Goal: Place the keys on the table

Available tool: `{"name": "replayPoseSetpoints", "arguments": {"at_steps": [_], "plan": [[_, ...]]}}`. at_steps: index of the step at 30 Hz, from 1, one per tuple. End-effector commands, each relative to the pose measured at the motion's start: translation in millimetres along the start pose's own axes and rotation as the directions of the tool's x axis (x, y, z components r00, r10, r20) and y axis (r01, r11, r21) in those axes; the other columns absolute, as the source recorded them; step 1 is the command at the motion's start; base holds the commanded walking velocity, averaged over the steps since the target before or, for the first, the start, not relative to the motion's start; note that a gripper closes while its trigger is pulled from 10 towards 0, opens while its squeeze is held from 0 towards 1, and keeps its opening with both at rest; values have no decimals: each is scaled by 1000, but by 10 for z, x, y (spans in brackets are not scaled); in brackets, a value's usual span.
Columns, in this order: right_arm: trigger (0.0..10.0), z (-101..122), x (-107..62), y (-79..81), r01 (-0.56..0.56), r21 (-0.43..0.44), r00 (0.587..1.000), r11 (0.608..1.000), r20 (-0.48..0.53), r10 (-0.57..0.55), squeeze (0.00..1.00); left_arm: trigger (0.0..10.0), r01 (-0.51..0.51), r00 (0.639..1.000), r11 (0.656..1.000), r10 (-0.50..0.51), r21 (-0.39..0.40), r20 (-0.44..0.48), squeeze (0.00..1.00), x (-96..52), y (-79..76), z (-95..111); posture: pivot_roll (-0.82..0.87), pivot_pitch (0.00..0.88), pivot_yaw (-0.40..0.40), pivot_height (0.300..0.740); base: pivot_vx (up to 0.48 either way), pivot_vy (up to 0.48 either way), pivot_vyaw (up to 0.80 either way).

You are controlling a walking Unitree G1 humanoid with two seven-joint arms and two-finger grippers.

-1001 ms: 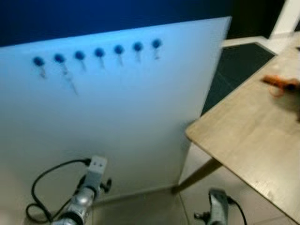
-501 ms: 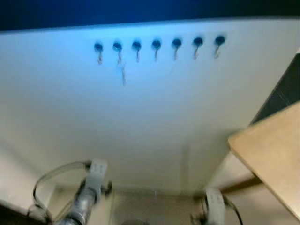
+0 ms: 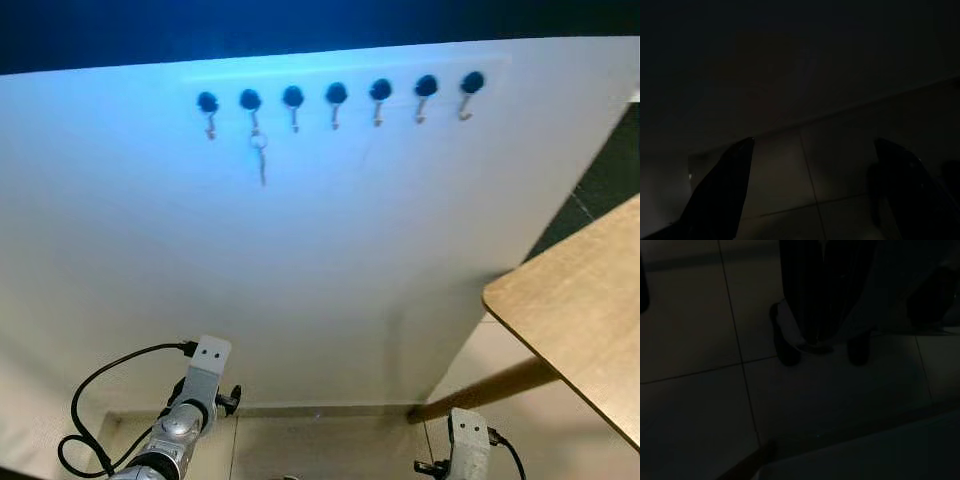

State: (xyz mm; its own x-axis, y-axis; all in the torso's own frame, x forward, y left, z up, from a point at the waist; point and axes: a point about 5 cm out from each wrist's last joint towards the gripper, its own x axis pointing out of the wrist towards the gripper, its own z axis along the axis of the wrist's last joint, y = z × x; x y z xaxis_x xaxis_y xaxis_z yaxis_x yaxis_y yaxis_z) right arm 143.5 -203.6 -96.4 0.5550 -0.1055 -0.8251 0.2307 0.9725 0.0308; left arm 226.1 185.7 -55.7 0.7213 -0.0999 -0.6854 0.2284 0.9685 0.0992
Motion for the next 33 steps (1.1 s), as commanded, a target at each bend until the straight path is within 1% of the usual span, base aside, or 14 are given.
{"name": "replayPoseSetpoints", "arguments": {"at_steps": [1,8,9,16,20,26,33], "plan": [[10000,-18,-2,19,-2,7,1000,1000,-2,2,0,10000,-8,1000,1000,8,-19,4,0,-4,21,-2,2,32,59,740,0,382,0],[10000,-7,0,25,-2,5,1000,1000,2,2,0,10000,-10,1000,1000,10,-13,6,0,1,11,8,2,28,58,740,0,393,0],[10000,-5,1,26,-2,5,1000,1000,3,2,0,10000,-8,1000,1000,8,3,13,0,1,10,17,2,28,58,740,0,0,0],[10000,9,2,22,-2,12,1000,1000,10,2,0,10000,0,1000,1000,0,-1,28,0,2,4,33,3,34,60,740,0,0,0],[10000,8,2,21,-2,14,1000,1000,11,2,0,10000,13,999,1000,-14,20,36,0,2,-8,43,4,37,59,740,0,0,0],[10000,-3,-1,24,-2,17,1000,1000,9,2,0,10000,24,999,998,-26,51,43,0,-3,-10,42,5,40,59,740,0,-455,0],[10000,-5,-1,25,-2,18,1000,1000,9,1,0,10000,19,999,999,-21,51,43,0,-11,-1,26,6,40,59,740,0,-480,0]]}}
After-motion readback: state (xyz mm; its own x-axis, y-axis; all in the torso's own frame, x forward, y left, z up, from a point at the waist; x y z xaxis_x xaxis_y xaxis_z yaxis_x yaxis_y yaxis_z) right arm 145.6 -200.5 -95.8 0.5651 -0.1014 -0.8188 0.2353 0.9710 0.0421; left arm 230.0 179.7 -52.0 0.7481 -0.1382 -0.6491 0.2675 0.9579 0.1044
